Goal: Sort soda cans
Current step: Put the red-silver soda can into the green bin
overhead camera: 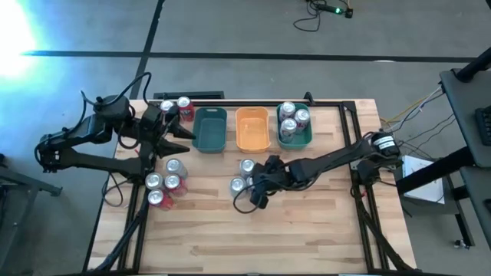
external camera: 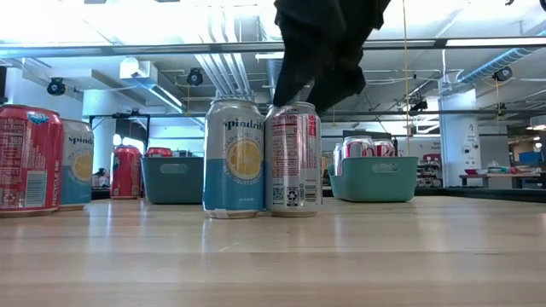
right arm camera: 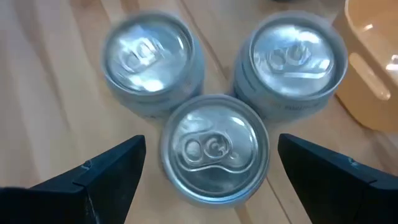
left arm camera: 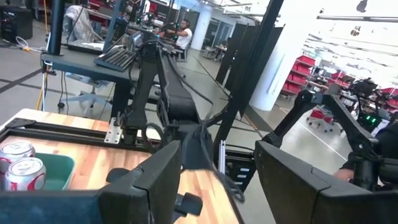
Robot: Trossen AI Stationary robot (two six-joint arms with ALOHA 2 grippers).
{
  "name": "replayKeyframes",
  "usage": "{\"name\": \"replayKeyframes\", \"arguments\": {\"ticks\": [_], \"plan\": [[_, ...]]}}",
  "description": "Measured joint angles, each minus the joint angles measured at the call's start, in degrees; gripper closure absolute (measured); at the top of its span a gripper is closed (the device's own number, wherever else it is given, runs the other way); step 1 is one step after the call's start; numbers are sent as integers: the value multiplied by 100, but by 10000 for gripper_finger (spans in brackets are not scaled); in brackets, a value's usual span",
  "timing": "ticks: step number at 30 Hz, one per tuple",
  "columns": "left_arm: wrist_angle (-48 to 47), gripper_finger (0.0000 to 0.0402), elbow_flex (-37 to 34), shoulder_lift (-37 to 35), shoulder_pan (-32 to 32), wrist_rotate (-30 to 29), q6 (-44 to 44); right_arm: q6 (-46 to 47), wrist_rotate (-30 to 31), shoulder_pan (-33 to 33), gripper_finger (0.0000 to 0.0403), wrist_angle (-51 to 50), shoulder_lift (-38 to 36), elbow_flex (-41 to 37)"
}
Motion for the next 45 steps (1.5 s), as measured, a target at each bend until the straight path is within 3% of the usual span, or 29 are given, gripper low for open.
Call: {"name": "replayKeyframes", "arguments": {"ticks": [12, 20, 28, 36, 40, 45], "plan": [[-17, 212, 0, 3, 0, -1, -50, 680, 128, -30, 45, 30, 514, 2], [8, 212, 0, 26, 0, -3, -48, 737, 120, -36, 108, 98, 458, -9], [25, 212, 0, 49, 0, -14, -45, 904, 504, -39, 108, -912, -597, -9], [131, 212, 0, 86, 0, -152, 27, 2581, 2293, -285, 107, -3198, -2216, -47], [401, 212, 0, 186, -2, -156, 72, 3101, 2349, -676, 105, -3656, -2594, -288], [548, 212, 0, 331, 0, -154, 73, 3285, 2234, -1244, 104, -3487, -2625, -736]]}}
